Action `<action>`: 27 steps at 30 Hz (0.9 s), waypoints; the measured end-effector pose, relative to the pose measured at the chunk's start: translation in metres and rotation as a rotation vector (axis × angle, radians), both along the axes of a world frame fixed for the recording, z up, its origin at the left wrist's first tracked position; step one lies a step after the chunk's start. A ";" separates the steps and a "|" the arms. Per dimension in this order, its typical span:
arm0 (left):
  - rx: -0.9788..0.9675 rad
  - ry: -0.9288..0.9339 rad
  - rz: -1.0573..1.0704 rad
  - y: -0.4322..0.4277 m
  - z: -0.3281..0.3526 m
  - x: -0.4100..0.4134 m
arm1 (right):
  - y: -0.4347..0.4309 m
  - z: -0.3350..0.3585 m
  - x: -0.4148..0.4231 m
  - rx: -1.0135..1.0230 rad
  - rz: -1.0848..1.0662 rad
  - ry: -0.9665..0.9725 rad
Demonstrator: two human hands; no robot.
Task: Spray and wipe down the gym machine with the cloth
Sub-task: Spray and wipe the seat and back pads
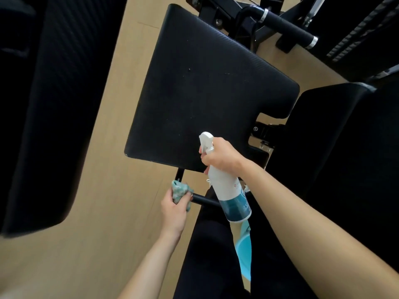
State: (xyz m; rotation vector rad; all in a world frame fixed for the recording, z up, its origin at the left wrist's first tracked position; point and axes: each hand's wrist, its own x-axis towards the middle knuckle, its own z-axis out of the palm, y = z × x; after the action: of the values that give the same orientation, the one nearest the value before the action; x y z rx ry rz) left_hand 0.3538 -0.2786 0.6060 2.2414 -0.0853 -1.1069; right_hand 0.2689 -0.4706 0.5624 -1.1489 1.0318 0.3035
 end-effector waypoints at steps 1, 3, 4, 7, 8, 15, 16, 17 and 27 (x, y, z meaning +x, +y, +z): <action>0.006 0.006 0.000 0.001 0.000 0.001 | 0.007 -0.002 -0.005 0.015 -0.011 0.016; 0.003 0.012 0.001 0.002 0.001 0.002 | 0.019 -0.009 -0.018 0.006 -0.045 0.102; 0.001 0.014 0.000 0.002 0.000 0.002 | 0.025 -0.012 -0.026 -0.004 -0.087 0.164; 0.001 0.016 -0.009 -0.001 -0.003 0.001 | 0.040 -0.020 -0.053 0.000 -0.285 0.367; 0.000 0.018 -0.013 -0.002 -0.005 0.001 | 0.045 -0.022 -0.062 0.011 -0.365 0.413; -0.004 0.028 -0.072 -0.009 -0.021 -0.008 | 0.062 -0.036 -0.102 0.091 -0.607 0.558; -0.005 0.031 -0.077 -0.010 -0.023 -0.009 | 0.062 -0.036 -0.102 0.108 -0.613 0.556; -0.005 0.035 -0.081 -0.010 -0.024 -0.010 | 0.061 -0.035 -0.103 0.119 -0.609 0.545; -0.088 0.005 -0.100 -0.042 -0.034 0.001 | 0.058 -0.015 -0.106 0.061 -0.575 0.285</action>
State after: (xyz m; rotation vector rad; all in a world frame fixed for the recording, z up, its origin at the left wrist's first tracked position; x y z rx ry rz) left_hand 0.3551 -0.3203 0.5724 2.1759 -0.2411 -1.1389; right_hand 0.1626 -0.4128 0.5478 -0.7224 1.5420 0.0368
